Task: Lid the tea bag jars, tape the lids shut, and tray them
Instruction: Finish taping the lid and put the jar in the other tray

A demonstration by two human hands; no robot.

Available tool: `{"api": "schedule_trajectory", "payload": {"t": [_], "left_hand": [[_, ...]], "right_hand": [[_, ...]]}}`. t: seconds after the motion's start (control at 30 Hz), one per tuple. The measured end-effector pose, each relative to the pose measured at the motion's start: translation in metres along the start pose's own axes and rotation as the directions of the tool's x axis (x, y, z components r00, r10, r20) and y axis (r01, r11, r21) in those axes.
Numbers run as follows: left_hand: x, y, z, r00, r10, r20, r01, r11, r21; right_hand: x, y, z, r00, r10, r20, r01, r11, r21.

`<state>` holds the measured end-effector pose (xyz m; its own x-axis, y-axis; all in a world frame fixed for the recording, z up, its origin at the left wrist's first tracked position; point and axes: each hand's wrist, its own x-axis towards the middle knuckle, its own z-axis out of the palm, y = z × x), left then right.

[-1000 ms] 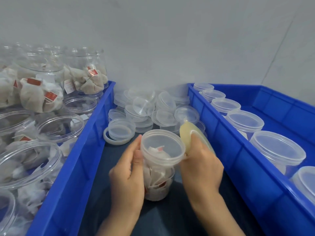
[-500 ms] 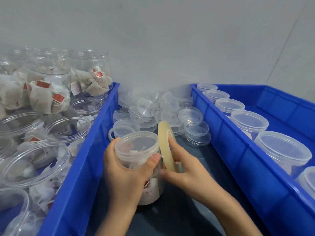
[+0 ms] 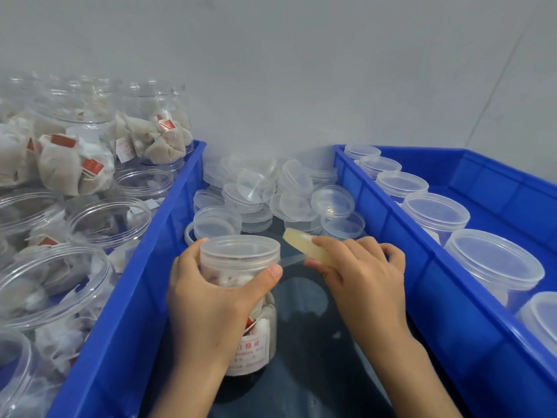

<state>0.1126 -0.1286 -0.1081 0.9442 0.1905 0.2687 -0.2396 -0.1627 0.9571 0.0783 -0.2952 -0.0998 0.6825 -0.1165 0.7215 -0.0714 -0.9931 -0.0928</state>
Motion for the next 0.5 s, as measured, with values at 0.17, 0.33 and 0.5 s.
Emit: {"api": "schedule_trajectory", "payload": {"t": [0.17,0.33,0.5], "left_hand": [[-0.005,0.008,-0.005,0.953,-0.036,0.301,0.108,0.968,-0.227],[-0.009,0.013,-0.006,0.855,0.038,0.518,0.177,0.917,-0.358],[-0.009,0.014,-0.009,0.798,0.101,0.595,0.167,0.91,-0.379]], "right_hand": [[0.001,0.007,0.008,0.995,0.055,-0.084,-0.053,0.998,0.026],[0.001,0.007,0.008,0.98,0.195,-0.051,-0.193,0.98,0.042],[0.0,-0.004,0.006,0.957,0.248,0.15,-0.264,0.959,0.102]]}}
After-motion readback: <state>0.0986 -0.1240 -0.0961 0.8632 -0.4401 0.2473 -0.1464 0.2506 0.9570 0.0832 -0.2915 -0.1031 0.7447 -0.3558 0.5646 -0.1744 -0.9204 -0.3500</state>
